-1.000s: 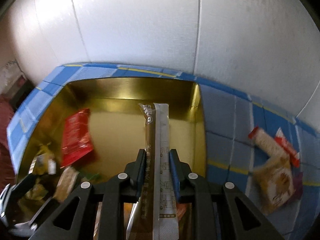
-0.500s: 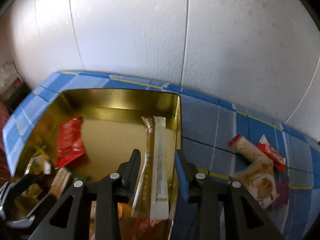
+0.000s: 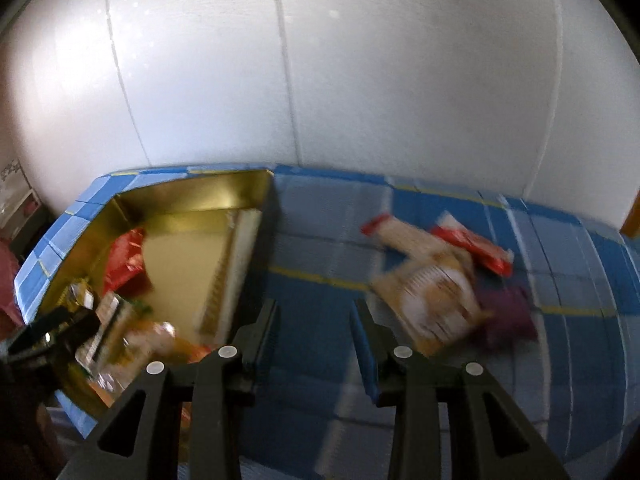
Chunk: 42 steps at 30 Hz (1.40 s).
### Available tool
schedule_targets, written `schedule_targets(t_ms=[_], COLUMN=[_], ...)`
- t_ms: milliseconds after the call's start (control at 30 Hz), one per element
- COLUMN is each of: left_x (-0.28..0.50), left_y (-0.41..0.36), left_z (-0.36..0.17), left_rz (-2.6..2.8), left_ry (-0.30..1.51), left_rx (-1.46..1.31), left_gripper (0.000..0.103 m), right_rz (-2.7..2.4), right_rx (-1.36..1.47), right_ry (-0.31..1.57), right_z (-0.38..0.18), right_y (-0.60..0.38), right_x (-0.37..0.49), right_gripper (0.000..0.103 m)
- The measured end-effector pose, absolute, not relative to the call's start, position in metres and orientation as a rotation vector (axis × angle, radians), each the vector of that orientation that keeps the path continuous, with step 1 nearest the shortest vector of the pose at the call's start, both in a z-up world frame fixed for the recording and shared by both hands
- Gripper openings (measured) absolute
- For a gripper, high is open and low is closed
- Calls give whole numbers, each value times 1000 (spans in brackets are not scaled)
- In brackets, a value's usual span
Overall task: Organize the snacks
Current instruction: 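Grasp the purple wrapped snack with the right gripper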
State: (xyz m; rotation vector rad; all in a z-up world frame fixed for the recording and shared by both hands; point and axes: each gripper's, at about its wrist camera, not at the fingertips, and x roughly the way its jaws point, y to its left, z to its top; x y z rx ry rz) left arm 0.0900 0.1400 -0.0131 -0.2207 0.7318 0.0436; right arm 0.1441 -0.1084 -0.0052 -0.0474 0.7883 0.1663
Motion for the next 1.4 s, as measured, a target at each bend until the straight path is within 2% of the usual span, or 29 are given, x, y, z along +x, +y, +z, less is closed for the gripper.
schedule_targets(t_ms=[367,567,700,933,1000,1200,1400], left_x=[84,73,65,58,58,60,62], left_y=[110,86,69,49,47,46,48], left_z=[-7,-7,-9,-8,-7,-7,-6], left_rz=[-52,-115,-141,-169,-167,-167,-153], left_ry=[678,649,629,601,591,588,581], left_rx=[-181,-152,-131,-93,-84,-95,-107], left_gripper=[96,100,101,102,102,102,102], right_rz=[69,48,20,-40,-57,-93,-18], right_rx=[7,32,128,290,328,223,67], right_ry=[830,790,802,851,881,947,908], right_z=[-34,-38,-32,-15,-17,-28,-33], right_y=[-193,-227,-245,-259,-258,-242,-242], right_x=[103,85,109,177,192,220,196], right_gripper=[37,38,43,43,46,47,45])
